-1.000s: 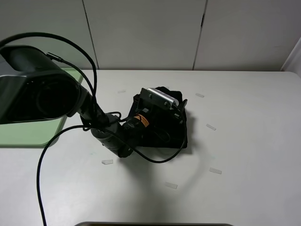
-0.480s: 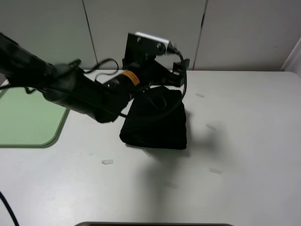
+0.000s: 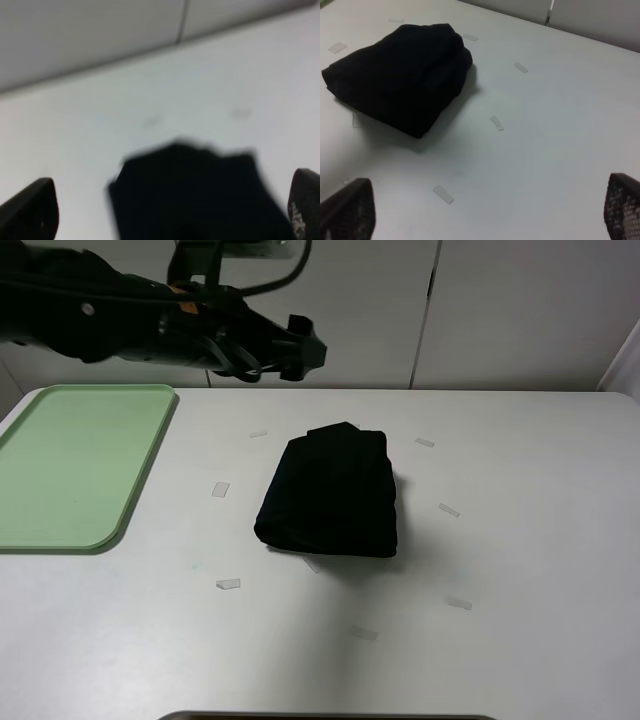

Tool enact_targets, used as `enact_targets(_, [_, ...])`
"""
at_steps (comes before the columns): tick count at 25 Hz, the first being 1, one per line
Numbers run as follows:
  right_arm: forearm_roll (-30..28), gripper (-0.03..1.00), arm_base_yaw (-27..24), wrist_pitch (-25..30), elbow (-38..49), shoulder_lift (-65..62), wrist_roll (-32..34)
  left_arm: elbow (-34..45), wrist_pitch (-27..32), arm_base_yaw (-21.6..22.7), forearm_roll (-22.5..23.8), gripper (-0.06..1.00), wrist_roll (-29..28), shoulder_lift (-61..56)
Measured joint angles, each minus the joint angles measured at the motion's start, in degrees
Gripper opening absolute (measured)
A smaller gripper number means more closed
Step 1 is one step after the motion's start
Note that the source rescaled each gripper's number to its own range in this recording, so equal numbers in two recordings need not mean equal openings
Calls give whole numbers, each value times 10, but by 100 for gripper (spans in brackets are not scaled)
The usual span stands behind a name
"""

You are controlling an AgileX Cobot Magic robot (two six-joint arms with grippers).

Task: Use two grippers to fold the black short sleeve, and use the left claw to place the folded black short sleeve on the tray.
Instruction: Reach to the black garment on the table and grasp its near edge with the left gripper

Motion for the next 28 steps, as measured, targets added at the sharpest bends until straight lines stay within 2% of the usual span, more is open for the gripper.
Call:
enact_targets(4, [0,100,0,0,0,0,0,1,130,51,-25,90,-2,-34])
enact_targets(7, [0,100,0,0,0,0,0,1,212,86,-86,89,34,-36])
enact_targets(9, [0,100,0,0,0,0,0,1,256,108,-150,89,101,-33])
enact_targets(14, [0,100,0,0,0,0,0,1,364,152,-370,88,324,1])
enact_targets(16, [0,100,0,0,0,0,0,1,382,164,-429,88,393,19])
enact_targets(18, [0,100,0,0,0,0,0,1,386,172,-467,88,420,40])
enact_targets(25, [0,100,0,0,0,0,0,1,348,212,-489,88,437,124])
enact_targets(28, [0,100,0,0,0,0,0,1,345,219,-512,88,475,159])
